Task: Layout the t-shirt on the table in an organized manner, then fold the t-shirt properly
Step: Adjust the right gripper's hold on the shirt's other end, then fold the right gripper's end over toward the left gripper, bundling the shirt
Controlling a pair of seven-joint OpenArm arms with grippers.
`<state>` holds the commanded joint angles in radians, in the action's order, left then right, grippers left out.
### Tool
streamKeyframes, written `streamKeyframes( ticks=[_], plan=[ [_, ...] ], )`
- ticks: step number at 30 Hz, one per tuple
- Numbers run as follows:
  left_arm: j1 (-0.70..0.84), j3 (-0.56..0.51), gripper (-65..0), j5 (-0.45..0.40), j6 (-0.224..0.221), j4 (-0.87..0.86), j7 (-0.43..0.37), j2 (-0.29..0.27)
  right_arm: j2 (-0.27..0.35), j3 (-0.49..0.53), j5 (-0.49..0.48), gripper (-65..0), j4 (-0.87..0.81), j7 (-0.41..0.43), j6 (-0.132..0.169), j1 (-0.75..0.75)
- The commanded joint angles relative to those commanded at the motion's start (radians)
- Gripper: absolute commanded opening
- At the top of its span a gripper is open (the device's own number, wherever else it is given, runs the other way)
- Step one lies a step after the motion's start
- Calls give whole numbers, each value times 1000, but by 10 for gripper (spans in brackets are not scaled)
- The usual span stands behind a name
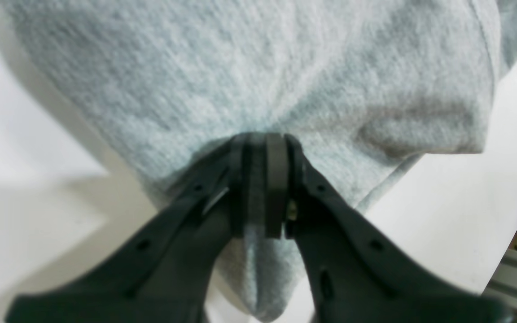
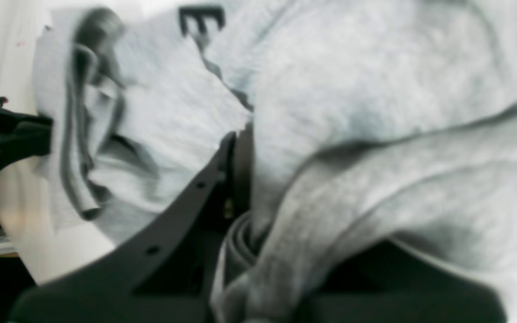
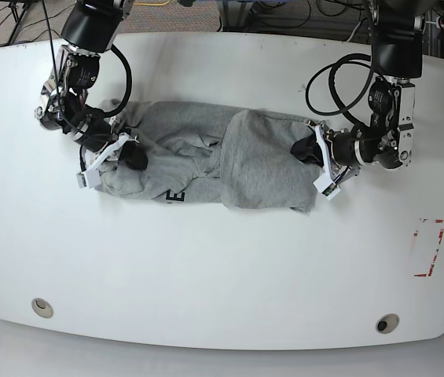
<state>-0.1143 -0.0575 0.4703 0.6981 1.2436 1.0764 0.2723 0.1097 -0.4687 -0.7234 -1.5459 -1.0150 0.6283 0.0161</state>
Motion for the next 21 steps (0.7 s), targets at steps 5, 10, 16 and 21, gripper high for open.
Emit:
streamKeyframes(
  ticks=[5,10,16,21],
  plan=[
    [-3,-2,-601,0,0,0,0,-5,15,87,0,-650,-127,2,-80,-28],
    [-5,-2,-601,2,0,0,0,-43,15,167,0,-650,-222,2,-140,-35],
    [-5,-48,-601,2,0,-2,2,-72,-5,242,0,-650,-282,2,-160,-32],
    [-6,-104,-601,2,0,-2,2,-91,-58,275,0,-650,-305,2,-155,-20]
  ],
)
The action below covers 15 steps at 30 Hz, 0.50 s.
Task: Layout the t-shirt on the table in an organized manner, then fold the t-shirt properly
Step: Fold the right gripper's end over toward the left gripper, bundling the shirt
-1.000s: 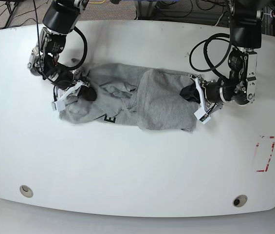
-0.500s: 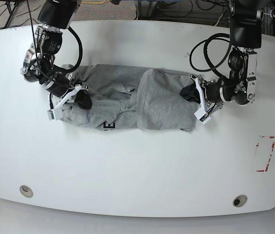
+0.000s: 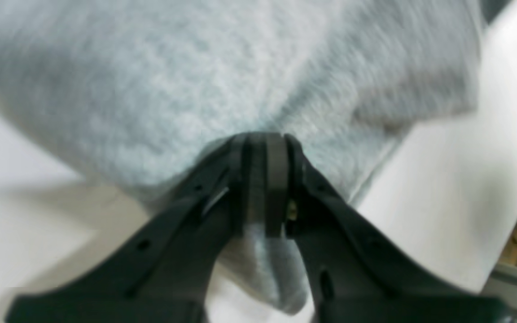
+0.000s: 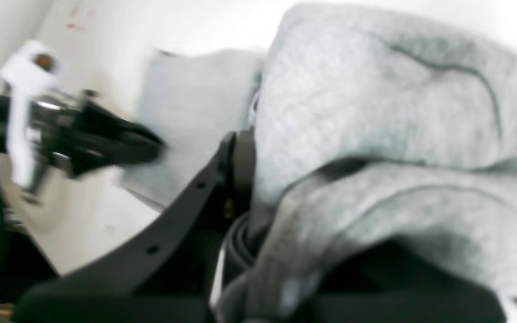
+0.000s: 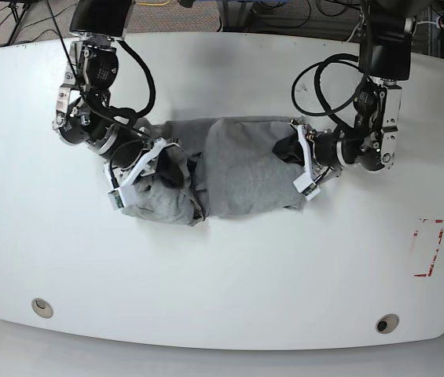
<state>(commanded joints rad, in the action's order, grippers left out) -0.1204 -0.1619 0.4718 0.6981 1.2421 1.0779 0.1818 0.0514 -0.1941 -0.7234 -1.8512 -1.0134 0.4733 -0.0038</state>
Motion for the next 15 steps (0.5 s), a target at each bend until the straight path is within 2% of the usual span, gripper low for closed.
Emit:
streamKeyframes(
  ticks=[6,15],
  plan=[
    [2,-29,-601,0,-42,0,0,-28,-43,54,0,-650,-6,0,2,21],
    [0,-26,-601,2,-53,5,-2,-52,-51,161,2,-650,2,68,-5,34]
  ],
)
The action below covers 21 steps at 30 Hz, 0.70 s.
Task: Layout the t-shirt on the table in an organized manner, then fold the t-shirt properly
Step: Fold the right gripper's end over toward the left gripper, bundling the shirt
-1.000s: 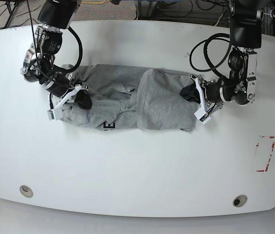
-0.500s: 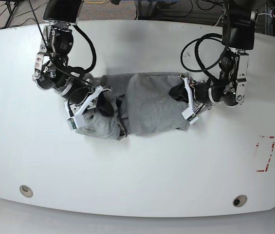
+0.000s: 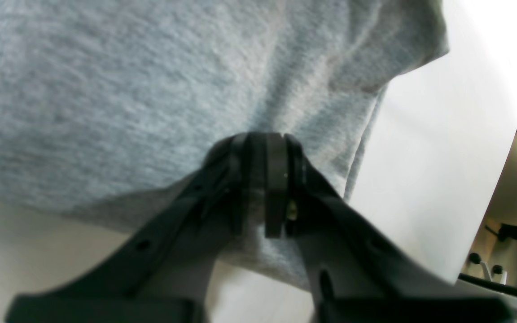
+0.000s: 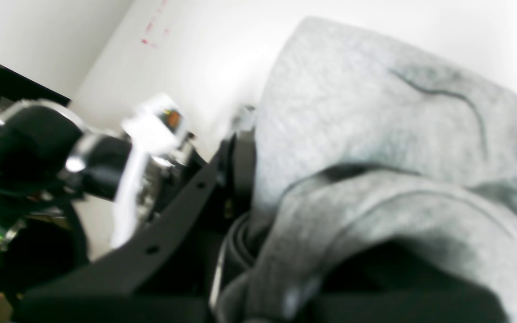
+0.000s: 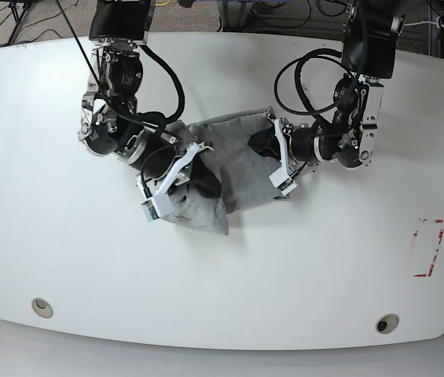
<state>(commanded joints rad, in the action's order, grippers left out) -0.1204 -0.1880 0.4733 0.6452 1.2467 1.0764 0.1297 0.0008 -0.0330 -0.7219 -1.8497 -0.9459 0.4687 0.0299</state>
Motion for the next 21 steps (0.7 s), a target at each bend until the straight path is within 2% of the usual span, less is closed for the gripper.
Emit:
streamKeyframes(
  ticks=[4,7,10,15,18,21],
  plan=[
    [-11,-2,-601,0,0,0,0,0,9,34,54,-650,20,8,0,0],
    [-21,-2,-601,0,0,-3,0,0,9,60,104,-618,31,9,3,0],
    [-21,-2,-601,0,0,0,0,0,8,87,153,-541,32,9,2,0],
    [-21,2,-601,0,2,0,0,0,8,106,215,-319,31,9,2,-5],
    [-29,3,-601,0,2,0,0,0,8,117,226,-233,31,9,2,-5],
    [-38,5,-600,3,5,0,0,-2,9,141,227,-203,26,11,3,-3]
  ],
)
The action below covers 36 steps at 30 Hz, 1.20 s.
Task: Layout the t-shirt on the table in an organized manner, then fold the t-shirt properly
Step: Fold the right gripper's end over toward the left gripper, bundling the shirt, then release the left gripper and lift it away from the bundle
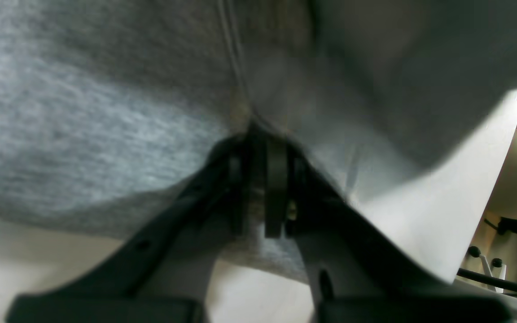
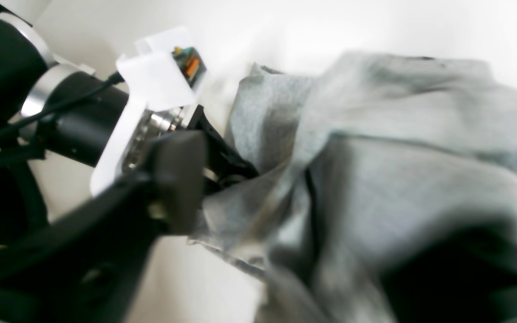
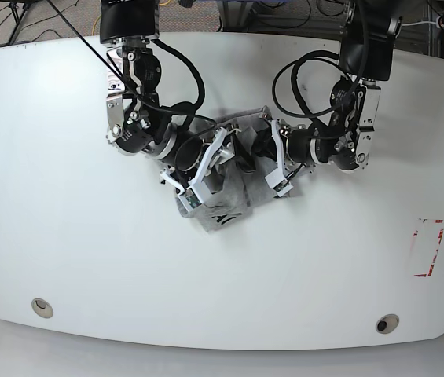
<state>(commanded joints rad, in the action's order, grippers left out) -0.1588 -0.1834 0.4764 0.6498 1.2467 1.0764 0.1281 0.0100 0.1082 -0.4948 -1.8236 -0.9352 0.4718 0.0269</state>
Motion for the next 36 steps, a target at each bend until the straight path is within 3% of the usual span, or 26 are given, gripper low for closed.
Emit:
streamKeyframes(
  ticks=[7,15,20,27,33,36],
  plan=[
    [-5,2,-586,3,3,3,0,-2,2,17,-5,-222,-2,0,3,3],
    [-2,46,-431,15,5,75,-3,-17,25,87,3,-222,-72,0,3,6],
    [-2,126,-410,106,5,97,-3,-25,55,170,3,-222,-84,0,0,32],
    [-2,216,-408,238,5,97,-3,-20,61,175,3,-222,-83,2,2,49],
    [3,288,-408,348,6,98,-3,18,63,175,3,-222,-75,2,3,68],
    [3,322,-408,425,29,98,-3,61,63,175,3,-222,-51,8,3,69]
  ],
)
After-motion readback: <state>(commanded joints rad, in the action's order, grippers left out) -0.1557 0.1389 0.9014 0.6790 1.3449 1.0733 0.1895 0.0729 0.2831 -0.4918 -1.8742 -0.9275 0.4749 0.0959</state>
